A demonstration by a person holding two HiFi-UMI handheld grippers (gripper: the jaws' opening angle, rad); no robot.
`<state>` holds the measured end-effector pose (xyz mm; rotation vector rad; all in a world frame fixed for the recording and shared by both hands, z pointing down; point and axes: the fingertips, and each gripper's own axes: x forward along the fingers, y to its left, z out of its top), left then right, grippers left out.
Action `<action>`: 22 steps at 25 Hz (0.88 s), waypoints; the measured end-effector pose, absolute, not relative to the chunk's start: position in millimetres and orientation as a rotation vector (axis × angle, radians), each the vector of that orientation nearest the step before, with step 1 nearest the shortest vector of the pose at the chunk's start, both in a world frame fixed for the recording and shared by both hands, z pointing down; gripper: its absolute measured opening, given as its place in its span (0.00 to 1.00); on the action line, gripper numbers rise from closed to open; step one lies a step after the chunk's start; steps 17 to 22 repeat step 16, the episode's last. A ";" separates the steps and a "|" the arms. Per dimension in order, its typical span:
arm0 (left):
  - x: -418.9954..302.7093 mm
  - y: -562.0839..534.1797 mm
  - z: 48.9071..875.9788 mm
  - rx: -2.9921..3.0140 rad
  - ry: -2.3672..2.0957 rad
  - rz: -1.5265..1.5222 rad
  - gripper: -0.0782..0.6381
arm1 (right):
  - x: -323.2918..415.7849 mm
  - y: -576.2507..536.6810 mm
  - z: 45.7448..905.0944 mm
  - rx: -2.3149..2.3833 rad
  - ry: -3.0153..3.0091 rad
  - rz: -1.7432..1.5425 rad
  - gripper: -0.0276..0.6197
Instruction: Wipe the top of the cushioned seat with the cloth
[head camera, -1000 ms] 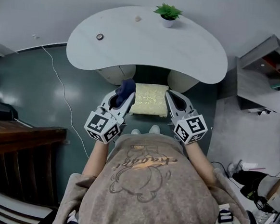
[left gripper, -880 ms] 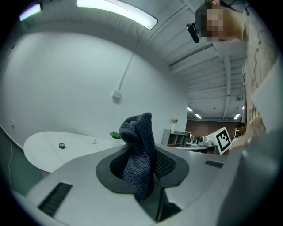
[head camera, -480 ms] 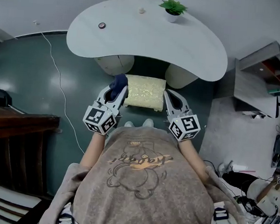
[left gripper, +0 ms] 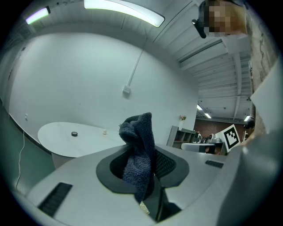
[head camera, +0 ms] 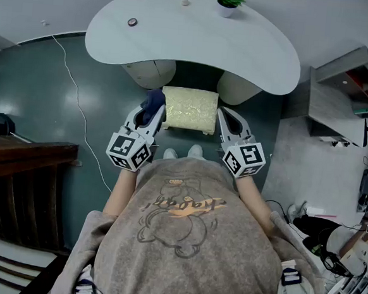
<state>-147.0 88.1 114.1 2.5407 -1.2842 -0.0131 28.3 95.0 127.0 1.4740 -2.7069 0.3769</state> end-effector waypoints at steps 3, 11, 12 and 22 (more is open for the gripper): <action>-149.0 91.7 118.3 2.525 -1.282 -0.011 0.25 | 28.4 97.1 128.0 1.481 -2.705 0.385 0.05; -152.0 94.3 117.6 2.512 -1.269 -0.032 0.25 | 25.4 102.2 129.5 1.476 -2.697 0.382 0.05; -151.5 94.3 117.3 2.512 -1.267 -0.031 0.25 | 25.3 102.1 129.2 1.475 -2.697 0.382 0.05; -149.9 93.6 117.4 2.514 -1.263 -0.024 0.25 | 24.6 101.3 127.6 1.462 -2.703 0.376 0.05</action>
